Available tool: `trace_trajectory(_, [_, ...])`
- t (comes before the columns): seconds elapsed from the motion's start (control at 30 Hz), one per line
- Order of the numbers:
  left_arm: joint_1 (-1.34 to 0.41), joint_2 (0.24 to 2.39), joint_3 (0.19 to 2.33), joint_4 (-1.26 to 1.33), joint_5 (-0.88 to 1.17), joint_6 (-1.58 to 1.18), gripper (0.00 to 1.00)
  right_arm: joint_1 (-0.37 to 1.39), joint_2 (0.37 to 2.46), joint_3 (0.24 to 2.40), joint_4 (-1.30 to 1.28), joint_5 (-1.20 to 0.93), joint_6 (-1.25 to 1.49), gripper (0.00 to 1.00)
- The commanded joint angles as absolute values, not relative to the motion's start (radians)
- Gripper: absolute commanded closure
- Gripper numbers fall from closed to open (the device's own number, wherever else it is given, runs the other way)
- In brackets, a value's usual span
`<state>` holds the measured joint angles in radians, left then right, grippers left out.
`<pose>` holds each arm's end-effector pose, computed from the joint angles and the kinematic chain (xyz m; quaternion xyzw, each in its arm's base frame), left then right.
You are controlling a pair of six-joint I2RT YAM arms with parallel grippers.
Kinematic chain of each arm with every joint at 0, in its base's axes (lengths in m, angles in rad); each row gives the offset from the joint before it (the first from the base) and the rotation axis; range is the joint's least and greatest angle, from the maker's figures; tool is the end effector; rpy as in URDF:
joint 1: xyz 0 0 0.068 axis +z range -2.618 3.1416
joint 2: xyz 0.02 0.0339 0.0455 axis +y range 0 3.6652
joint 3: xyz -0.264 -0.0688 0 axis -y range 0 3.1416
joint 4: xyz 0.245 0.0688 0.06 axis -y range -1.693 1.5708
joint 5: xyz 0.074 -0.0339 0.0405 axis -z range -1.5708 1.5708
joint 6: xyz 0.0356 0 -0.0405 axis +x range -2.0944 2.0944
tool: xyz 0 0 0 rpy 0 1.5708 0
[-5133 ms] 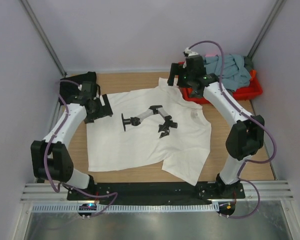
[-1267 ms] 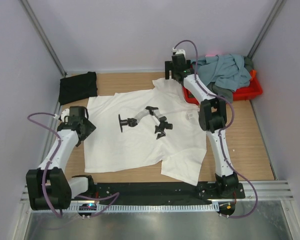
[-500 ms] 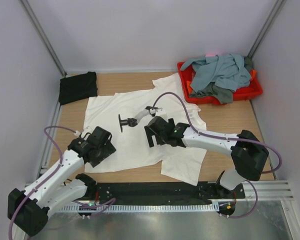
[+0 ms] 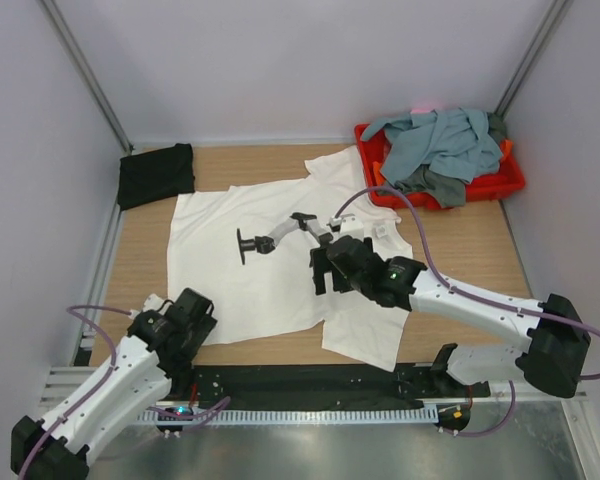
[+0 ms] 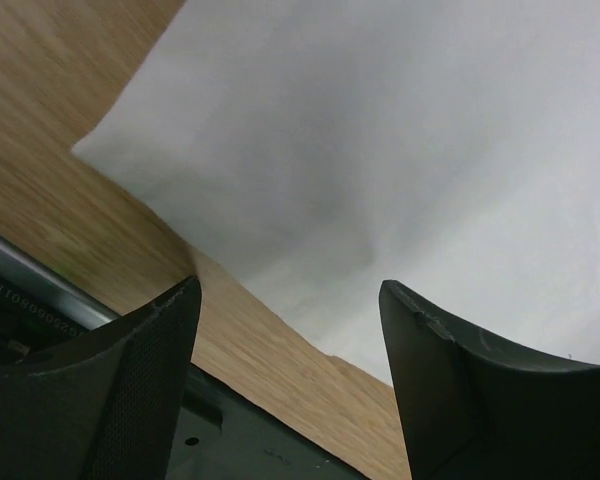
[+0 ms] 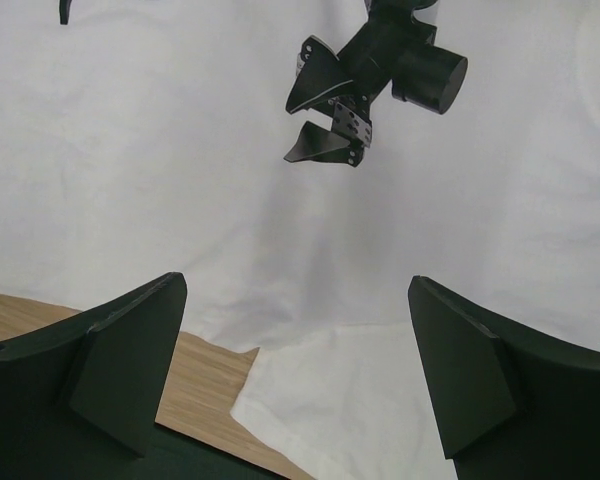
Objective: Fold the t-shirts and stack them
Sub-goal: Fold the tshirt
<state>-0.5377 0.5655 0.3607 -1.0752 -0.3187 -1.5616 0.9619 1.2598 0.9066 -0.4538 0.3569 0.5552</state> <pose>0.0745 -0.0314 0.1606 -0.4986 0.8404 -0.0459 0.2074 0.1613 0.2095 0.2589 -0.1196 0.9078 0.1327 0.3795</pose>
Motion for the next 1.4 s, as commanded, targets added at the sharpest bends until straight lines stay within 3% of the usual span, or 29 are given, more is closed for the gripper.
trace_trajectory(0.0, [-0.541, 0.694, 0.391, -1.100, -0.405, -1.624, 0.26, 0.963, 1.207, 0.890, -0.474, 0.377, 0.557, 0.00])
trace_trajectory(0.2, [-0.541, 0.776, 0.417, -1.063, -0.448, -1.634, 0.37, 0.963, 1.161, 0.853, -0.482, 0.376, 0.548, 0.00])
trace_trajectory(0.3, [-0.541, 0.782, 0.420, -1.048, -0.466, -1.632, 0.56, 0.963, 1.154, 0.859, -0.526, 0.437, 0.586, 0.00])
trace_trajectory(0.33, [-0.541, 0.791, 0.429, -1.048, -0.480, -1.622, 0.71, 0.962, 1.155, 0.877, -0.617, 0.483, 0.636, 0.00])
trace_trajectory(0.4, [-0.541, 0.802, 0.446, -1.051, -0.500, -1.603, 0.86, 0.962, 1.141, 0.885, -0.734, 0.586, 0.780, 0.00])
trace_trajectory(0.43, [-0.541, 0.808, 0.466, -1.052, -0.518, -1.580, 1.00, 0.962, 1.126, 0.868, -0.755, 0.589, 0.820, 0.00])
trace_trajectory(0.77, [-0.531, 0.790, 0.557, -1.063, -0.601, -1.464, 1.00, 0.959, 0.945, 0.689, -0.905, 0.434, 1.160, 0.03])
trace_trajectory(0.93, [-0.508, 0.782, 0.560, -0.988, -0.568, -1.381, 1.00, 0.980, 0.989, 0.577, -0.891, 0.220, 1.192, 0.08])
trace_trajectory(1.1, [-0.505, 0.802, 0.586, -0.960, -0.554, -1.322, 1.00, 1.057, 1.012, 0.548, -0.958, 0.201, 1.223, 0.05])
trace_trajectory(1.37, [-0.462, 0.715, 0.557, -0.965, -0.537, -1.281, 1.00, 1.098, 1.044, 0.476, -0.904, 0.118, 1.244, 0.22])
